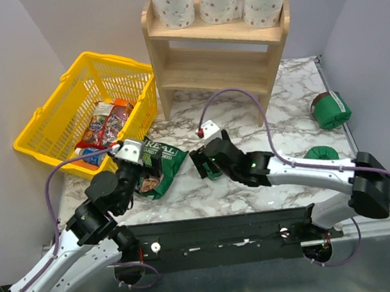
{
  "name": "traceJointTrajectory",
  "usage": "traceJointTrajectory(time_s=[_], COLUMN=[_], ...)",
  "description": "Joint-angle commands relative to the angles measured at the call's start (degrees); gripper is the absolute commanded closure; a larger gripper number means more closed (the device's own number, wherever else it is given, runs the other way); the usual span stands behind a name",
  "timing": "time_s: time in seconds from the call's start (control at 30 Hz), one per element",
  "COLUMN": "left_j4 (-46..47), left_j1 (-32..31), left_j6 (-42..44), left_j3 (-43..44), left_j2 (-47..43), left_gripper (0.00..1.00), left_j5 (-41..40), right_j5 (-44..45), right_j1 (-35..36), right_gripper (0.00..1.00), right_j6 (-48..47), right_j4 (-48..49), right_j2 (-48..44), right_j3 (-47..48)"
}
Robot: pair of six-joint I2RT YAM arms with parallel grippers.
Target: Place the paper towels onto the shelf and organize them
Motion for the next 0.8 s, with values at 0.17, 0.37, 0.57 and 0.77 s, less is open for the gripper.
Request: traceJointTrajectory(time_s=[0.17, 0.37, 0.57, 0.77], left_j4=[3.3, 3.1, 2.9, 3.1], left_j1=[0.0, 0.0, 0.0, 0.0], left_j6=[1.3, 1.3, 1.3, 1.4], left_j3=[-1.7, -1.3, -1.4, -1.4], left_j2=[-7.2, -6.5, -6.5, -6.1], left_gripper=[0.01, 0.01, 0.01, 0.01], left_j5=[-10.3, -9.6, -9.5, -9.6], right_j5=[20.6, 25.6, 25.7, 29.9], right_j1=[6.5, 8.2, 8.2, 8.1], right_gripper=[0.02, 0.02, 0.01, 0.03], right_j6=[-6.3, -9.5, -10.0, -10.4], right_j4=[-6.7, -8.4, -8.4, -8.4], right_j2=[16.1, 22.0, 24.7, 27.7], right_j3=[10.2, 12.1, 12.9, 12.5])
